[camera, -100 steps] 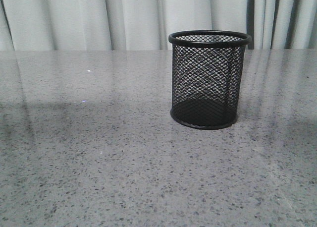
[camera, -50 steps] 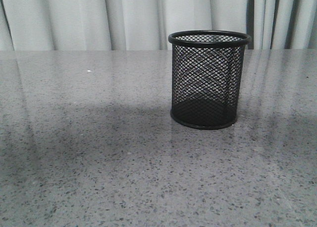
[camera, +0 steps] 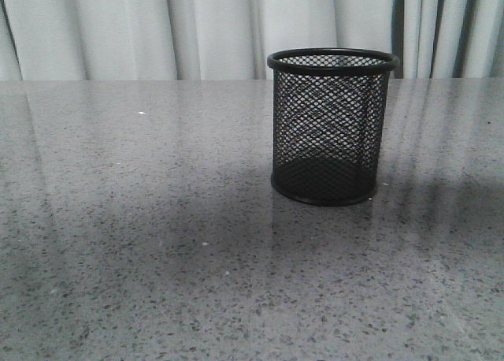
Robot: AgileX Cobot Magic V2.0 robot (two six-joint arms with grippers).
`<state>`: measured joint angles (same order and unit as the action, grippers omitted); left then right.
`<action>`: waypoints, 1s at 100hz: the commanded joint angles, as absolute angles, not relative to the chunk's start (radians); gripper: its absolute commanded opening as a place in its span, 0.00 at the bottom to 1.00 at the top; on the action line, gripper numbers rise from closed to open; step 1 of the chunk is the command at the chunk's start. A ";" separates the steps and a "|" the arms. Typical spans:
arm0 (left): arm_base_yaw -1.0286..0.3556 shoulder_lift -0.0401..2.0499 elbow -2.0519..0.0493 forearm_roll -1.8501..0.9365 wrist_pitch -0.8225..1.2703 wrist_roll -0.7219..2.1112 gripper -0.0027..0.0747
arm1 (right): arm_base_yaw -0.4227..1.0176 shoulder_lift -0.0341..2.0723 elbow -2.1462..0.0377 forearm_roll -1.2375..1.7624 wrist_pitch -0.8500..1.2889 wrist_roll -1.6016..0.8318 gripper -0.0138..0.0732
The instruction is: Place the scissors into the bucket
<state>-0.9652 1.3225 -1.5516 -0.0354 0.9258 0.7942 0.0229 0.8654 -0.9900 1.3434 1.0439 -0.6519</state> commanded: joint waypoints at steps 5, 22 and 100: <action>-1.001 1.338 -1.625 -0.038 0.844 0.780 0.01 | 0.024 0.866 -1.024 1.414 1.018 -0.678 0.62; -1.009 1.361 -1.643 -0.038 0.828 0.780 0.01 | 0.024 0.866 -1.024 1.390 1.004 -0.681 0.48; -0.817 1.314 -1.737 0.159 0.922 0.500 0.60 | 0.024 0.912 -1.084 1.163 0.939 -0.662 0.09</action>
